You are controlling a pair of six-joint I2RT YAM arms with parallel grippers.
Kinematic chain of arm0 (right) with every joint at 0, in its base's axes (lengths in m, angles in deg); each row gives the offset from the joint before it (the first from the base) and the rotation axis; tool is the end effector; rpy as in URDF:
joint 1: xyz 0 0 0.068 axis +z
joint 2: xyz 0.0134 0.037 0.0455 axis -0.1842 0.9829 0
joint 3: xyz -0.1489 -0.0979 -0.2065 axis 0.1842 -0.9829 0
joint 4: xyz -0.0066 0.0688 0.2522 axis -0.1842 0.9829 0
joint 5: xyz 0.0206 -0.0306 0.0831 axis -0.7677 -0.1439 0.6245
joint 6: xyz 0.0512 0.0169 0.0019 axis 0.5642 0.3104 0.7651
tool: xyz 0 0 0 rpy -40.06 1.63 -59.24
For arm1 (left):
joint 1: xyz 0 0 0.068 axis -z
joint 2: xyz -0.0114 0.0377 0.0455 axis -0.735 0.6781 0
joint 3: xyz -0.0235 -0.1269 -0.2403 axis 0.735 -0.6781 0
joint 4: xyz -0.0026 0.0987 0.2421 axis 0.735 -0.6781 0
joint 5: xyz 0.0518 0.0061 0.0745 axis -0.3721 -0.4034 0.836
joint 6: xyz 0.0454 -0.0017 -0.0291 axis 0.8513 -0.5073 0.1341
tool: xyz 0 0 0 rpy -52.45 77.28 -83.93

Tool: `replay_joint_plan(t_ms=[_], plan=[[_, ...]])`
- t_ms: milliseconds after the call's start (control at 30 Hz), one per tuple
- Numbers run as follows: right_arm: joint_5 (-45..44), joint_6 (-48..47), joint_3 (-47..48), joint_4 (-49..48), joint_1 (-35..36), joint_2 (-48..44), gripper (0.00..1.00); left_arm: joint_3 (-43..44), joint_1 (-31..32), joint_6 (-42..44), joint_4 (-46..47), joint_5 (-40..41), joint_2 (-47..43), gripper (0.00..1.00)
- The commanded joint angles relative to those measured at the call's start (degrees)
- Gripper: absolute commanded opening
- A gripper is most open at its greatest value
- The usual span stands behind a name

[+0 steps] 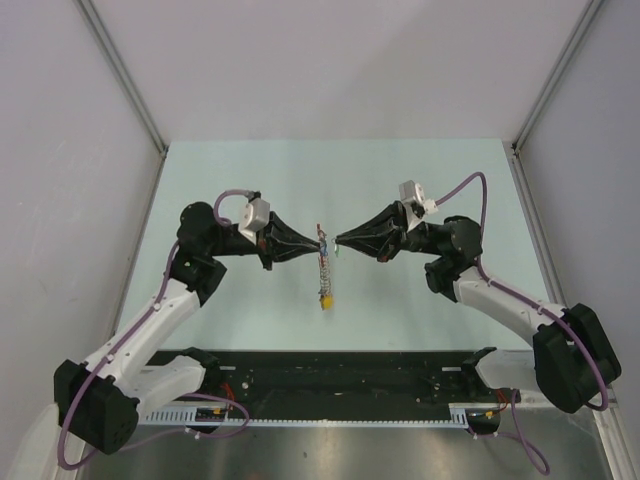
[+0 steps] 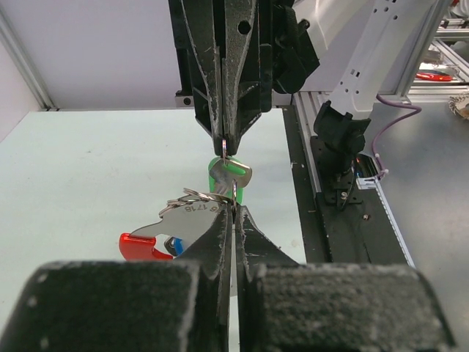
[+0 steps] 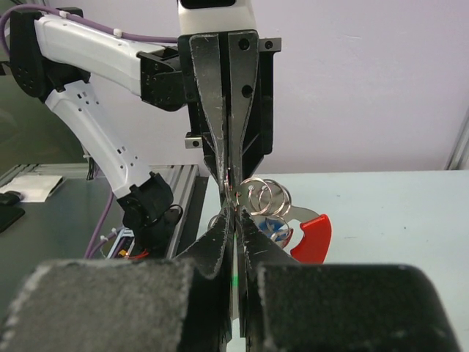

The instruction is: Put the keys on the keyring

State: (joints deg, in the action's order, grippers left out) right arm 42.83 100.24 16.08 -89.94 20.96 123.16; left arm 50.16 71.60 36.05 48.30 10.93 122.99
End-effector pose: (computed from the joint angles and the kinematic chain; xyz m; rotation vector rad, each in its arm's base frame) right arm 0.2017 0.1581 0.3373 -0.9832 0.9324 1.3330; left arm 0.1856 -0.1191 0.3534 1.1657 1.1488 -1.2140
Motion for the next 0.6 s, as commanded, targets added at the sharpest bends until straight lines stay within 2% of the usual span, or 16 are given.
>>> replay_joint_plan(t_ms=[0, 233, 567], plan=[[0.94, -2.55, 3.18, -0.43, 0.77, -0.14, 0.0, -0.24, 0.67, 1.73, 1.2, -1.61, -1.53, 0.01], [2.86, -5.36, 5.03, 2.11, 2.18, -0.31, 0.0, -0.68, 1.46, 0.77, 2.78, -3.19, -1.18, 0.0], [3.57, -11.86, 6.35, 11.42, 3.41, -2.68, 0.0, -1.03, 1.55, 0.42, 3.84, -4.33, -0.74, 0.0]])
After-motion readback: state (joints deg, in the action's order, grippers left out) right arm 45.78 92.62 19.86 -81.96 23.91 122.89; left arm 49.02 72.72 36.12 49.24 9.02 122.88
